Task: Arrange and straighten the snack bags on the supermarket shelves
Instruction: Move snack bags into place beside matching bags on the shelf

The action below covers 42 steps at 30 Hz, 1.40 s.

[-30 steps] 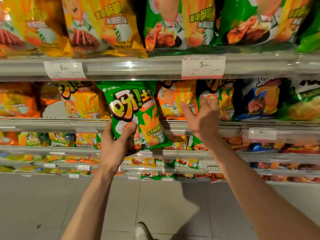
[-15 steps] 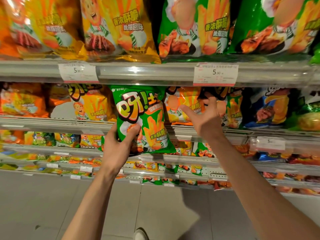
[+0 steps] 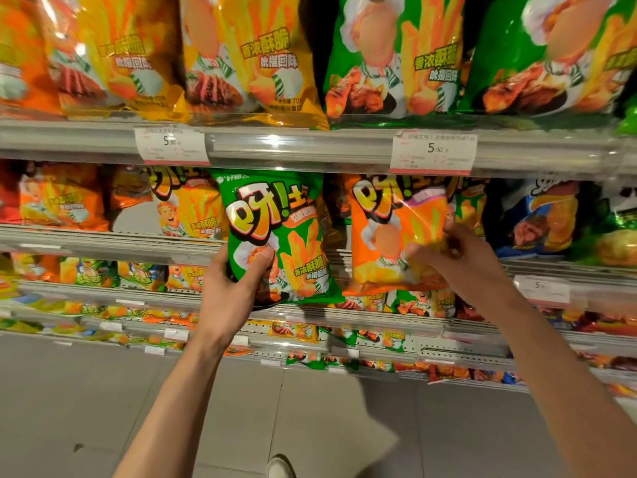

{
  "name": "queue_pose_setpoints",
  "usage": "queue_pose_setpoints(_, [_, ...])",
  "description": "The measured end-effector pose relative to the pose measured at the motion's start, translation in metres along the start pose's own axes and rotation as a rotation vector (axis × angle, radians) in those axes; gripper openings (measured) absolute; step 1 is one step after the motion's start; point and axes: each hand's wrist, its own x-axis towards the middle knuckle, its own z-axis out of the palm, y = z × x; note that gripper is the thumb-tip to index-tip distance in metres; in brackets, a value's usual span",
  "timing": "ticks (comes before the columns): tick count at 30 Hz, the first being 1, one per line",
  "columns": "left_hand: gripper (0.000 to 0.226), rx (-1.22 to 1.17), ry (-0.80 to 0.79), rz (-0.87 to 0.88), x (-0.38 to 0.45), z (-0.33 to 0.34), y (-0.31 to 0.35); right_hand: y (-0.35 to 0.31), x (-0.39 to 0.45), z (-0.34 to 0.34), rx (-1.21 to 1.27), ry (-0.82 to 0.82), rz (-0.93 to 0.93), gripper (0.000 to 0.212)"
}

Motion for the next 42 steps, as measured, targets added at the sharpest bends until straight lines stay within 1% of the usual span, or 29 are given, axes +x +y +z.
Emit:
queue_pose_setpoints(1, [0.031,0.002,-0.013,0.008,-0.001,0.007,0.002,0.004,-0.007,-0.008,0.008,-0.002,-0.001,0.038])
queue_pose_setpoints(4, [0.032,0.007,-0.043,0.034,0.001,0.031,0.008,0.016,-0.022,-0.027,0.026,0.053,0.004,0.060])
queue_pose_setpoints(5, [0.031,0.004,-0.052,0.038,0.003,0.040,0.010,0.019,-0.026,-0.033,0.036,0.077,0.012,0.063])
queue_pose_setpoints(11, [0.025,0.016,-0.094,0.113,0.025,0.091,0.025,0.040,-0.038,-0.057,0.186,0.108,0.050,0.069])
queue_pose_setpoints(14, [0.030,0.049,-0.071,0.146,0.039,0.113,0.029,0.042,-0.040,-0.060,0.243,0.109,0.056,0.066])
queue_pose_setpoints(16, [0.026,0.064,-0.055,0.147,0.047,0.126,0.029,0.044,-0.043,-0.059,0.262,0.119,0.066,0.062])
queue_pose_setpoints(20, [0.020,0.090,-0.046,0.120,0.061,0.137,0.021,0.048,-0.047,-0.060,0.277,0.129,0.090,0.049])
queue_pose_setpoints(21, [0.022,0.102,-0.041,0.121,0.063,0.137,0.020,0.049,-0.048,-0.061,0.273,0.134,0.096,0.050])
queue_pose_setpoints(24, [0.043,0.151,-0.016,0.145,0.067,0.136,0.020,0.051,-0.048,-0.061,0.267,0.137,0.111,0.053])
queue_pose_setpoints(25, [0.046,0.159,-0.023,0.149,0.068,0.135,0.020,0.051,-0.047,-0.061,0.265,0.137,0.114,0.053])
queue_pose_setpoints(29, [0.051,0.226,-0.061,0.175,0.071,0.132,0.015,0.052,-0.047,-0.060,0.256,0.144,0.115,0.056])
queue_pose_setpoints(34, [0.047,0.327,-0.049,0.250,0.075,0.123,0.004,0.052,-0.046,-0.060,0.250,0.128,0.120,0.059])
queue_pose_setpoints(36, [0.045,0.407,-0.094,0.267,0.076,0.124,0.002,0.053,-0.044,-0.061,0.245,0.127,0.125,0.057])
queue_pose_setpoints(37, [0.048,0.432,-0.118,0.272,0.075,0.127,0.002,0.052,-0.043,-0.062,0.243,0.127,0.123,0.056])
queue_pose_setpoints(40, [0.065,0.377,-0.134,0.216,0.072,0.136,0.001,0.051,-0.040,-0.060,0.246,0.125,0.112,0.053])
queue_pose_setpoints(42, [0.068,0.304,-0.136,0.195,0.068,0.138,0.001,0.048,-0.038,-0.059,0.266,0.107,0.110,0.055])
